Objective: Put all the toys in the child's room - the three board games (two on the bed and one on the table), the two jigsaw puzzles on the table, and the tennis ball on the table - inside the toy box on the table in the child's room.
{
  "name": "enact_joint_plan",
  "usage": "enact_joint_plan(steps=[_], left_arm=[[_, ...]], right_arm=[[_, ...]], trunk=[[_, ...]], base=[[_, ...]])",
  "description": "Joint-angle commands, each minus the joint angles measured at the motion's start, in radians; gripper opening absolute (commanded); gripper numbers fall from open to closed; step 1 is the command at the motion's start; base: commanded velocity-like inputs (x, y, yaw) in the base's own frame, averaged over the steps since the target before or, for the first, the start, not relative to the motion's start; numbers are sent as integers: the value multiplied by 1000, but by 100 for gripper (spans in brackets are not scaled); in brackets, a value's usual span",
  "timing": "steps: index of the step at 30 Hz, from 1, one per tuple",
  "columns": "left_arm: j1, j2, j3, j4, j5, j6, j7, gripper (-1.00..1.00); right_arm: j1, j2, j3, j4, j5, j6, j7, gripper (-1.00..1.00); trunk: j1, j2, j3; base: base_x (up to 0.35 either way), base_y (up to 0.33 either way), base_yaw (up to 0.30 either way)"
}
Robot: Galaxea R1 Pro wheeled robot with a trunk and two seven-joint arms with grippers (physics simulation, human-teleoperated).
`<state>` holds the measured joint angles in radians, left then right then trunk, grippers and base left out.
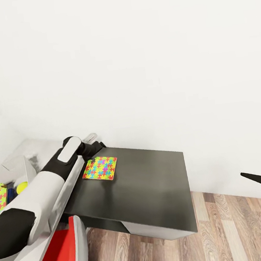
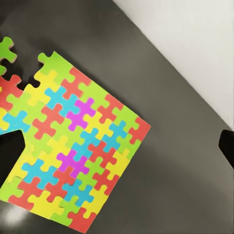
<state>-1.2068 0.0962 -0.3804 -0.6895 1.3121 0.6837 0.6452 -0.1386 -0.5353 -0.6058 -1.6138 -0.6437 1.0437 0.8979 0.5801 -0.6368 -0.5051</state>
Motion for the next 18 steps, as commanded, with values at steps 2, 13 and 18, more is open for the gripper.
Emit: enact_joint_plan(steps=[2, 13, 18], left_arm=[[-2, 1, -5, 2, -10, -7, 0, 100], [-5, -3, -6, 19, -121, -75, -69, 100], [-5, -4, -7, 29, -137, -104, -82, 100]], right_arm=[[-1, 0, -1, 0, 4, 3, 6, 100], [-1, 0, -3, 0, 4, 3, 7, 100], [-1, 0, -3, 0, 4, 3, 7, 100]], trunk=[[0, -1, -3], [0, -1, -19], [0, -1, -26]], base=[[0, 0, 0], [0, 0, 0], [0, 0, 0]])
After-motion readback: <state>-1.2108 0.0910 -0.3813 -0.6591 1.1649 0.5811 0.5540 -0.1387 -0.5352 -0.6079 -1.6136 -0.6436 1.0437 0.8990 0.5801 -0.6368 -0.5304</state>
